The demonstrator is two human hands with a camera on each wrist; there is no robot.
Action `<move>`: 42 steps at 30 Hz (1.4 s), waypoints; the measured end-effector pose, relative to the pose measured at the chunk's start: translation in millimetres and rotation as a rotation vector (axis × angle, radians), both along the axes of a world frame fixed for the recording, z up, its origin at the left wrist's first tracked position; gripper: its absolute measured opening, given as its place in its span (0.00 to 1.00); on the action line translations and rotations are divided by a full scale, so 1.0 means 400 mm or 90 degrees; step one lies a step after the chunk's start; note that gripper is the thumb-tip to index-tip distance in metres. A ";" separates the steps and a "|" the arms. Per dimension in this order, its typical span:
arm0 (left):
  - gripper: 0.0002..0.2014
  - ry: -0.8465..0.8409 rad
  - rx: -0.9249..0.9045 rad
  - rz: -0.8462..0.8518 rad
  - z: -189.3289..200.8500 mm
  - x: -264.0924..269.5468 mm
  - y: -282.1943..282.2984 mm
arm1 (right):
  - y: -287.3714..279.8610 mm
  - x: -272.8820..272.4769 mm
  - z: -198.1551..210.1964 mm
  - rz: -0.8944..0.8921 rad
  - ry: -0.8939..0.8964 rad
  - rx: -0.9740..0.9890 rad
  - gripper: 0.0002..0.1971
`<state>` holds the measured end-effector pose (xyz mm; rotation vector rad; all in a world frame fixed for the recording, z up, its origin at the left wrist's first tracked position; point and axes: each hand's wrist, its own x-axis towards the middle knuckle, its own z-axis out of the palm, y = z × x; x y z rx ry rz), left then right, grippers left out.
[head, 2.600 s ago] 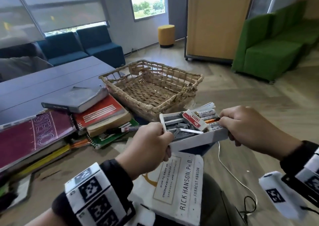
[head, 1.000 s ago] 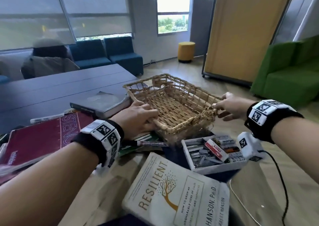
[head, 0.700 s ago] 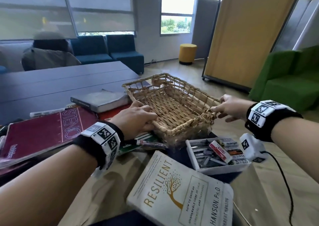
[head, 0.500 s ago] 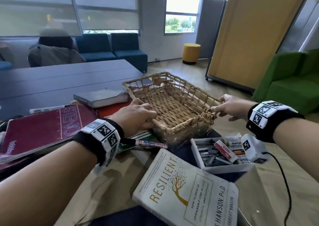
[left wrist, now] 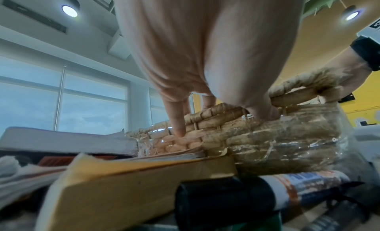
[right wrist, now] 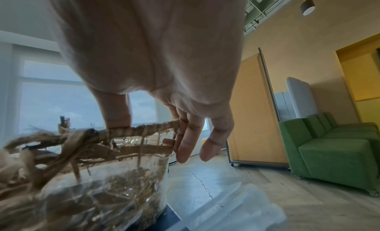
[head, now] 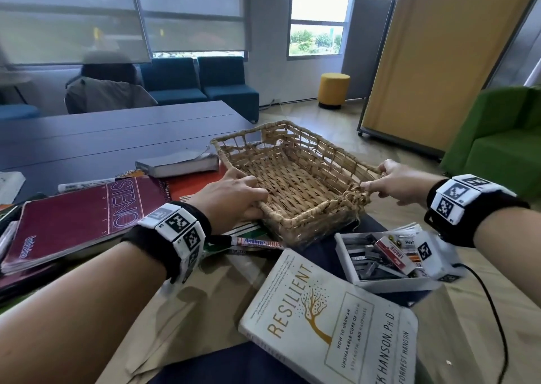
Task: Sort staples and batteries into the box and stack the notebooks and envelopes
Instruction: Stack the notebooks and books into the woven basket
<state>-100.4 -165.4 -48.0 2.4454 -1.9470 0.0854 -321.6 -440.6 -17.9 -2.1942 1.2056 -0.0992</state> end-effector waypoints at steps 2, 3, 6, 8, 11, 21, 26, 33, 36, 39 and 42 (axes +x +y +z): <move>0.16 -0.003 0.001 0.003 0.002 -0.003 -0.002 | -0.002 0.000 -0.003 -0.004 0.005 0.001 0.29; 0.17 0.000 0.006 0.005 0.005 -0.007 -0.003 | -0.003 -0.001 -0.003 -0.004 0.009 0.001 0.29; 0.21 0.030 0.006 0.008 0.010 -0.014 -0.007 | -0.006 -0.002 -0.007 -0.007 0.009 -0.006 0.30; 0.24 0.055 -0.008 -0.012 0.006 -0.013 -0.005 | -0.004 -0.010 -0.006 -0.002 0.020 -0.015 0.36; 0.29 0.101 -0.011 -0.017 0.011 -0.012 0.006 | 0.002 -0.039 0.006 0.012 0.042 -0.020 0.46; 0.32 0.147 -0.017 -0.002 0.023 -0.030 0.044 | 0.085 -0.259 0.043 0.131 0.185 0.120 0.64; 0.34 0.159 -0.009 0.010 0.030 -0.045 0.058 | 0.077 -0.269 0.016 0.293 0.330 -0.027 0.76; 0.35 0.168 0.021 0.037 0.040 -0.065 0.062 | 0.079 -0.235 -0.013 0.339 0.395 -0.165 0.66; 0.35 0.182 0.021 0.052 0.037 -0.068 0.064 | 0.069 -0.215 -0.011 0.347 0.409 -0.183 0.60; 0.36 0.184 0.028 0.063 0.035 -0.069 0.065 | 0.058 -0.195 -0.016 0.345 0.379 -0.195 0.56; 0.39 0.189 0.043 0.083 0.041 -0.080 0.069 | 0.058 -0.185 -0.021 0.349 0.343 -0.215 0.57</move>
